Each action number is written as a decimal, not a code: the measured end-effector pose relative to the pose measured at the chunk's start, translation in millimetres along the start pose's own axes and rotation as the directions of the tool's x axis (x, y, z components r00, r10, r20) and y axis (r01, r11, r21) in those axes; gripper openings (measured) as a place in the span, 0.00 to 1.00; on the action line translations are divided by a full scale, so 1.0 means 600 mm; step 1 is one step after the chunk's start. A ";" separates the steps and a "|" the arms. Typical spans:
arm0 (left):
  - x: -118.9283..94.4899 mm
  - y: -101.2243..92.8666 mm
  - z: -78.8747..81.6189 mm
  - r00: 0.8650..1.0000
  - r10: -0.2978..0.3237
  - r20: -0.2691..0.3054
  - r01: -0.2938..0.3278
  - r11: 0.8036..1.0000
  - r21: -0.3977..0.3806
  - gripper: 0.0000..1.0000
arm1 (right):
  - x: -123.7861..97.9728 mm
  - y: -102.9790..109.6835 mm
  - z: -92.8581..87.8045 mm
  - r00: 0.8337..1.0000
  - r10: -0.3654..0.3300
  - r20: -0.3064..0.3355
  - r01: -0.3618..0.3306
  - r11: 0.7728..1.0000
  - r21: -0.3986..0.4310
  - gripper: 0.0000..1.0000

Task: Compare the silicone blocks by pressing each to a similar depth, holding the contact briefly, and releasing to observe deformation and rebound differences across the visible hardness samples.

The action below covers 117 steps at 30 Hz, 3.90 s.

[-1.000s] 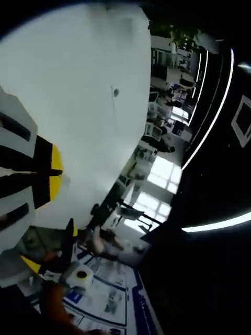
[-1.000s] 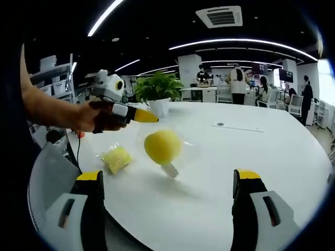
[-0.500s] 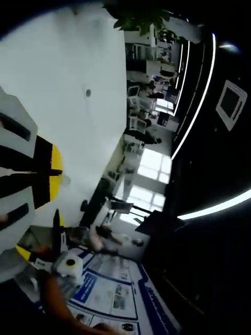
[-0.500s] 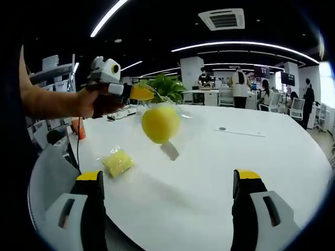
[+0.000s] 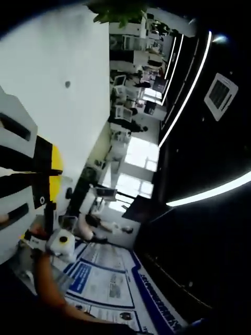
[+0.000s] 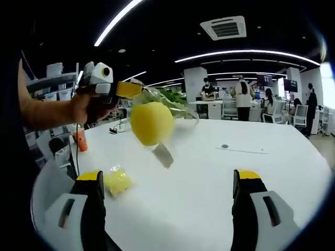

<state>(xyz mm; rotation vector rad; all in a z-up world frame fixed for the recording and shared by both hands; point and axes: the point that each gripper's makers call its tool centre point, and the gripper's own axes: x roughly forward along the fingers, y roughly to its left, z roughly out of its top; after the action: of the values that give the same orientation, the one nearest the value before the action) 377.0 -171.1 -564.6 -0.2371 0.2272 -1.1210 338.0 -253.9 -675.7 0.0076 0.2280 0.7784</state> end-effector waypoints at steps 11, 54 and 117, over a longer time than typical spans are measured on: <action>-0.012 -0.042 0.026 0.997 -0.067 0.031 0.067 0.998 0.001 0.00 | 0.021 0.013 0.051 0.993 0.096 0.063 -0.096 0.995 0.005 0.96; -0.009 -0.104 0.050 0.978 -0.187 0.089 0.195 0.977 -0.084 0.00 | 0.033 0.090 0.146 0.910 0.303 0.282 -0.319 0.948 0.009 0.31; -0.041 -0.119 0.032 0.989 -0.145 0.029 0.146 0.989 0.000 0.00 | 0.004 0.140 0.130 0.904 0.412 0.115 -0.423 0.901 0.092 0.09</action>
<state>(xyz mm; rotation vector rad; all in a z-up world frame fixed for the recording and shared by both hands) 311.2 -177.2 -523.1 -0.2749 0.1881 -1.2612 297.5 -186.4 -592.7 0.2085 0.1835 1.1912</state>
